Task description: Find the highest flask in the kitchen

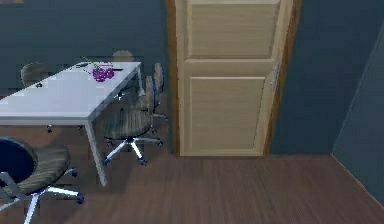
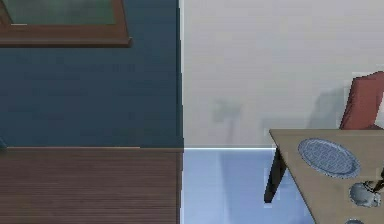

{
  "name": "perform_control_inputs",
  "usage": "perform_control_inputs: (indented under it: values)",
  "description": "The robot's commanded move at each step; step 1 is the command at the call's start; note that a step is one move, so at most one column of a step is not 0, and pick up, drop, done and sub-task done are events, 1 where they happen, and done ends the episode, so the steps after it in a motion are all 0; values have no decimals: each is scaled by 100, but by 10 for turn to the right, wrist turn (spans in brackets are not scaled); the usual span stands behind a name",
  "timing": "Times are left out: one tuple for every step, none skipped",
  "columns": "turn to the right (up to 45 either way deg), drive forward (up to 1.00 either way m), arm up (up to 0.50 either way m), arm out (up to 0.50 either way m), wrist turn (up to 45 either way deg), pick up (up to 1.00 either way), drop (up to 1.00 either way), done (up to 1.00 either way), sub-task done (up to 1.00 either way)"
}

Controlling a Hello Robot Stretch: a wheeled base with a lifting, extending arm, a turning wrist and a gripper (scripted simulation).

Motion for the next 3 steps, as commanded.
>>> perform_control_inputs:
  values:
    - [-300,0,0,0,0,0,0,0,0]
    - [0,25,0,0,0,0,0,0,0]
    - [-450,0,0,0,0,0,0,0,0]
